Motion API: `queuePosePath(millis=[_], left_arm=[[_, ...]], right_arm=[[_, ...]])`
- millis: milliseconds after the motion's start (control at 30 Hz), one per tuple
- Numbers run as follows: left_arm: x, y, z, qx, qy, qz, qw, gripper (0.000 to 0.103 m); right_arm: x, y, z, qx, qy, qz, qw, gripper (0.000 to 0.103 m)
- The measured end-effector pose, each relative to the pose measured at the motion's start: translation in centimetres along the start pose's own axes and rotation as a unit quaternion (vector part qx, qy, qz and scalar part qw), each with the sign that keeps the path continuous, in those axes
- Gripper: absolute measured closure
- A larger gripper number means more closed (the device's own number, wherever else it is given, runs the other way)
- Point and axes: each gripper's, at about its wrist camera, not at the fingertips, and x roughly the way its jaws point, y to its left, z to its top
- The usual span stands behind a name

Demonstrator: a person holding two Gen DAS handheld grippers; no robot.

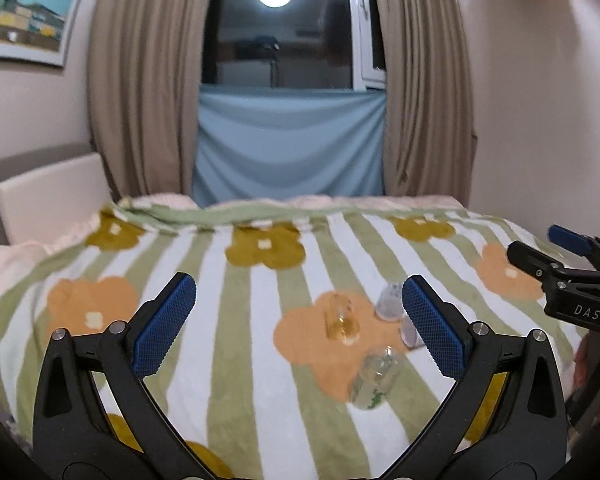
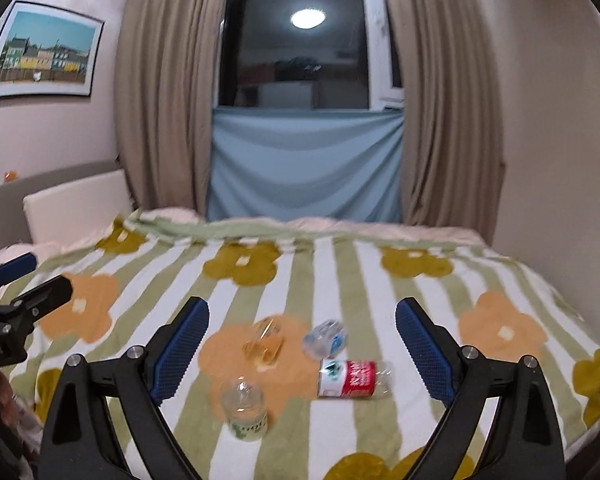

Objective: Flip cup upside down

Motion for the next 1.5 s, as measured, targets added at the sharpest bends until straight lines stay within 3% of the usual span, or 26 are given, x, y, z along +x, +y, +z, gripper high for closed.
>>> queuePosePath(millis=[400, 1500], left_arm=[[0.2, 0.2, -2.0, -0.014, 0.01, 0.009, 0.9998, 0.0], [-0.5, -0.4, -2.9, -0.011, 0.004, 0.007, 0.9999, 0.0]], right_arm=[[-1.3, 0.2, -2.3, 0.012, -0.045, -0.02, 0.999, 0.01], [-2.1, -1.0, -3.6, 0.02, -0.038, -0.027, 0.999, 0.01]])
